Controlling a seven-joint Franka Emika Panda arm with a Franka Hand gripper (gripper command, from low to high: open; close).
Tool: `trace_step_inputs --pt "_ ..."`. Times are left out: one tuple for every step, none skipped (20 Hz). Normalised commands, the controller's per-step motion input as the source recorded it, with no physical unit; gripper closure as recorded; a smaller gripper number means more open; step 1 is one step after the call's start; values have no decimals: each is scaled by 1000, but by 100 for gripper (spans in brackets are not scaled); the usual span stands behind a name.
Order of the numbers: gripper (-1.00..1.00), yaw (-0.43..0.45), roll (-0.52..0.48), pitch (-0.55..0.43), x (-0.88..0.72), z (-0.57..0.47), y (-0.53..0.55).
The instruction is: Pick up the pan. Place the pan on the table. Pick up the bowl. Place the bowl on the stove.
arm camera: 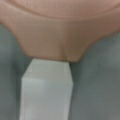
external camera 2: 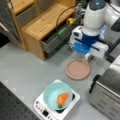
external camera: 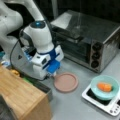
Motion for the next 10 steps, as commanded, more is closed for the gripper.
trace_step_inputs --pt "-100 43 -82 -118 -26 -182 76" --pt "-100 43 -89 -112 -34 -165 72" --pt "-100 43 -95 -110 -44 -148 69" --pt "-100 42 -97 -104 -53 -132 67" --pt "-100 45 -100 -102 -63 -120 70" --pt "-100 48 -97 -96 -82 -108 71" --pt "-100 47 -104 -85 -111 -90 79" --pt "-100 44 -111 -75 -147 -72 85" --pt "-100 41 -112 -72 -169 -63 88" --pt "-100 40 -116 -70 -196 -52 89"
